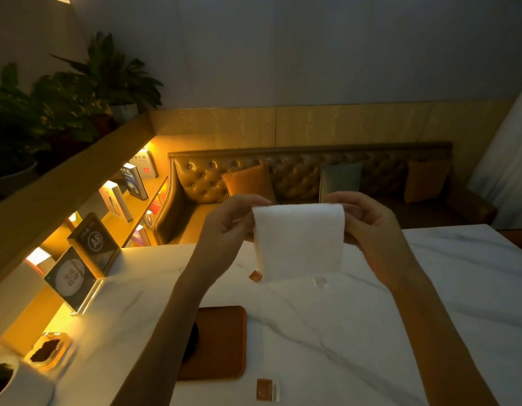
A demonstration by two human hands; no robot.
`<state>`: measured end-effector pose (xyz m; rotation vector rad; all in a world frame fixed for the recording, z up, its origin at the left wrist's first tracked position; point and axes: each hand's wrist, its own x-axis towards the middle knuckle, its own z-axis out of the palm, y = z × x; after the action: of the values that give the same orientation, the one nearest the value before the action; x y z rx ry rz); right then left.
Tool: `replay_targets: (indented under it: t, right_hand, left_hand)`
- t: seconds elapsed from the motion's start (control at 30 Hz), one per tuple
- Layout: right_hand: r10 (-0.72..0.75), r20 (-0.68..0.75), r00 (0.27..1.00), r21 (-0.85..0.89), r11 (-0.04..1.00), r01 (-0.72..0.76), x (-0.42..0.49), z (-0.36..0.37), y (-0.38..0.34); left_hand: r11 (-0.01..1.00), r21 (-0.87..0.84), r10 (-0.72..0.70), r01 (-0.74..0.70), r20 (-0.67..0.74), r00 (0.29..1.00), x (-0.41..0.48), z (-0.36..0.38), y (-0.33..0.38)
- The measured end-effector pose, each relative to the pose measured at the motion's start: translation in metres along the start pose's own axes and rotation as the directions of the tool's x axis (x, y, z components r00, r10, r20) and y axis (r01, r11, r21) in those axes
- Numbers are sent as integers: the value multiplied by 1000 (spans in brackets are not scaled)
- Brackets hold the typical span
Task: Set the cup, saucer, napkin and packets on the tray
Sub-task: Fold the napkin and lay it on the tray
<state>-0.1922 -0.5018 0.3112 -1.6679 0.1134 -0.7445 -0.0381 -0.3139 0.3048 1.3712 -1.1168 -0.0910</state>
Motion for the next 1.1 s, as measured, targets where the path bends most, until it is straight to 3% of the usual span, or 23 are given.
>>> replay_targets:
  t: [0.07, 0.1, 0.13, 0.2, 0.23, 0.3, 0.33, 0.43, 0.53, 0.63, 0.73, 0.83, 0.97, 1.1]
  right_hand:
    - [-58, 19, 998, -4, 998, 58, -3, 2, -4]
    - [-67, 23, 998, 22, 998, 66, -4, 3, -5]
    - [-55, 24, 998, 46, 997, 54, -5, 4, -6]
    - [54, -4, 999, 46, 997, -54, -6, 10, 6]
    - [147, -63, 987, 17, 989, -146, -6, 15, 16]
    - [325, -273, 906, -93, 928, -361, -12, 22, 39]
    - [377, -314, 872, -101, 900, -425, -18, 21, 49]
    - [474, -178, 863, -25, 874, -485, -36, 13, 69]
    - [593, -42, 804, 179, 796, -578, -39, 7, 76]
    - [667, 108, 738, 315, 681, -661, -43, 6, 87]
    - [700, 200, 685, 253, 639, -726, -55, 7, 103]
    - [652, 275, 707, 226, 671, -707, -61, 15, 116]
    - [612, 308, 728, 256, 684, -683, -56, 27, 121]
    - [592, 352, 725, 283, 671, -685, -47, 34, 123]
  left_hand:
    - [983, -162, -87, 89, 17, 996, -3, -1, -2]
    - [934, -291, -213, 209, 20, 977, -4, 1, -2]
    - [839, -407, -376, 361, 46, 925, -6, 5, -4]
    - [595, -508, -641, 623, 167, 749, -16, 16, -15]
    - [493, -515, -695, 701, 252, 674, -26, 22, -25]
    - [385, -535, -695, 752, 367, 618, -48, 37, -39]
    - [380, -542, -687, 749, 376, 621, -58, 41, -44]
    - [437, -550, -641, 711, 364, 676, -75, 45, -55]
    - [462, -573, -584, 677, 378, 719, -81, 43, -63]
    - [481, -588, -636, 650, 275, 721, -85, 39, -67]
    - [487, -570, -686, 662, 220, 694, -94, 34, -73]
    - [500, -490, -730, 713, 204, 652, -106, 25, -77]
    - [481, -333, -758, 811, 307, 575, -111, 9, -77]
    - [528, -303, -749, 794, 274, 603, -105, -3, -77]
